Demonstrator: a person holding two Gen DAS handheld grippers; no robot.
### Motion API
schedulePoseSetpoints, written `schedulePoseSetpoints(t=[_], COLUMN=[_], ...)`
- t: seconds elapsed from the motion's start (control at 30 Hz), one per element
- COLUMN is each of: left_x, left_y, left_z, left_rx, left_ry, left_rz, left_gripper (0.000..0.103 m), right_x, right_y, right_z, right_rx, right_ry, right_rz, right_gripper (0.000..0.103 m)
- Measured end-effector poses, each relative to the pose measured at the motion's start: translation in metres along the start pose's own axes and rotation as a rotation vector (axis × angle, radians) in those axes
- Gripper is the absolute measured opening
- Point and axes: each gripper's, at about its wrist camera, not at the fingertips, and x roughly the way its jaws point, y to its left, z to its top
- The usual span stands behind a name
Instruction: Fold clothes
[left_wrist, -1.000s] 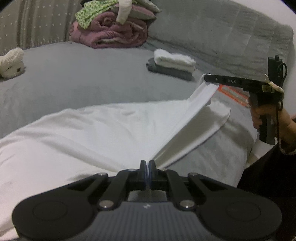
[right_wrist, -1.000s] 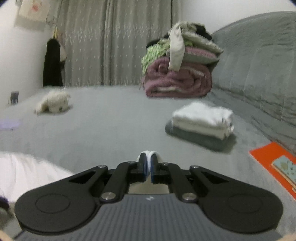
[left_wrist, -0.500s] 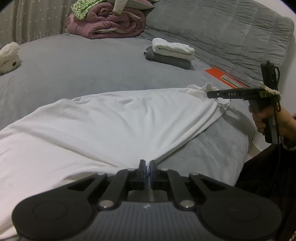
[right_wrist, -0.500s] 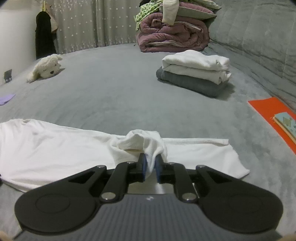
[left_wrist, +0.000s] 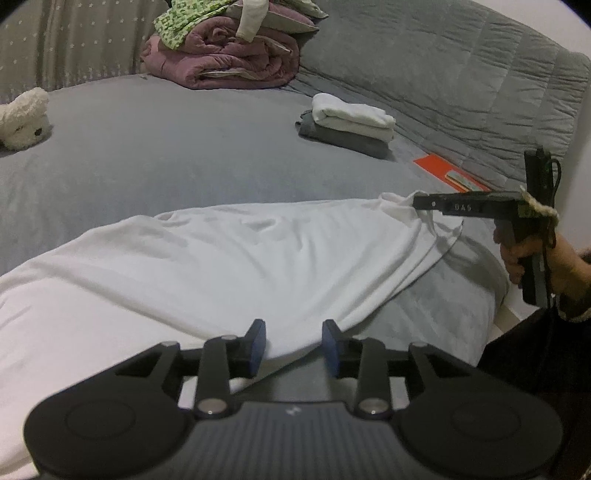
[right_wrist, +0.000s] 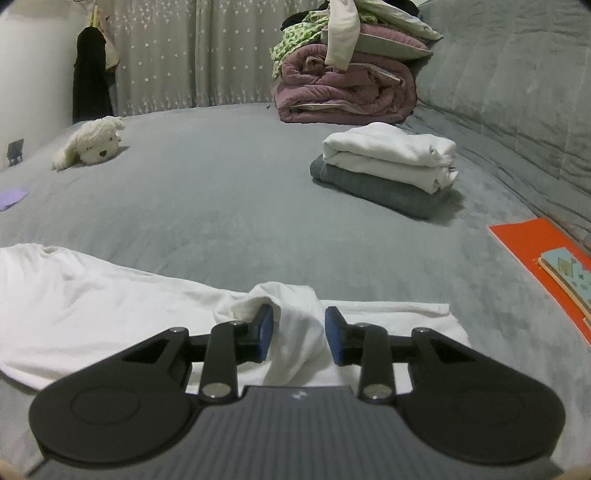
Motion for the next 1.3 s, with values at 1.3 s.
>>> schedulePoseSetpoints(t=[1.3], left_x=[0.078], left_y=[-0.06], left_z=[0.03], left_rx=[0.032], left_ry=[0.029], left_rz=[-0.143], left_gripper=[0.036], right_x=[0.01], right_y=[0.05], right_z=[-0.043], right_rx=[-0.932], right_ry=[-0.149], right_rz=[-0.246], right_gripper=[0.043])
